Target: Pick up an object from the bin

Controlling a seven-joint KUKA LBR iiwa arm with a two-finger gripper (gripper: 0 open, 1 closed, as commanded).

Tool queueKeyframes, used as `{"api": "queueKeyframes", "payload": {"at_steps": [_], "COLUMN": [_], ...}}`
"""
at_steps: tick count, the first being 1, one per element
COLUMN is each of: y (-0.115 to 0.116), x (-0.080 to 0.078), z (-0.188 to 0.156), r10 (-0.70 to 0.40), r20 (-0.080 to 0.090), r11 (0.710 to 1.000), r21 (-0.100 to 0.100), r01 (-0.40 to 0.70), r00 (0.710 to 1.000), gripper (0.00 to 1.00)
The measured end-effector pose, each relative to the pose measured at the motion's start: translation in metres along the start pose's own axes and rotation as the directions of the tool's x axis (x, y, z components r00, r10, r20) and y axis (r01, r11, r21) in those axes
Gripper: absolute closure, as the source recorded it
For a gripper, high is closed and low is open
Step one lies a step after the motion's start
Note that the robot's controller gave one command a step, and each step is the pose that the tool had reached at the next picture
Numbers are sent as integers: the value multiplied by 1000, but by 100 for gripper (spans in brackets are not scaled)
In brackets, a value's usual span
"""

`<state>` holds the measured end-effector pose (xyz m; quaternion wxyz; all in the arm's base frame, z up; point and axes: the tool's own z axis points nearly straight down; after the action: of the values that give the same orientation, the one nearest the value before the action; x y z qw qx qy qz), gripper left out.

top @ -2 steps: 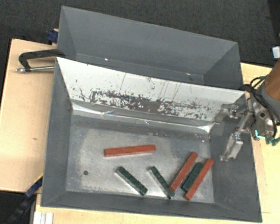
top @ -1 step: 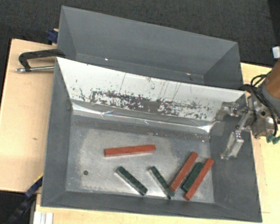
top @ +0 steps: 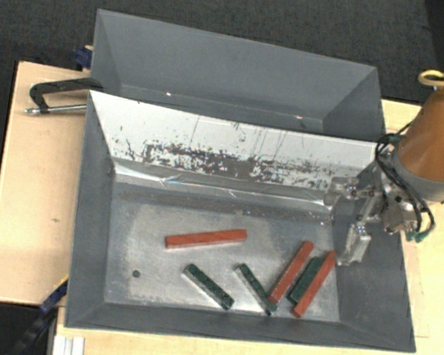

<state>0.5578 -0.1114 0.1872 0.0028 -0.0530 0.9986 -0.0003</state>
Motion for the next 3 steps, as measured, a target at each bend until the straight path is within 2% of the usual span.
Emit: {"api": "queueKeyframes", "payload": {"at_steps": [1, 2, 3], "y": [9, -21, 38], "x": [-8, 9, 7], "z": [65, 110, 116], "r10": [-156, -304, -587], "r20": [1, -1, -2], "r11": [988, 953, 809], "r21": [0, -4, -4], "r01": [156, 304, 587], "r00": [988, 953, 809], "gripper": [0, 0, 100]}}
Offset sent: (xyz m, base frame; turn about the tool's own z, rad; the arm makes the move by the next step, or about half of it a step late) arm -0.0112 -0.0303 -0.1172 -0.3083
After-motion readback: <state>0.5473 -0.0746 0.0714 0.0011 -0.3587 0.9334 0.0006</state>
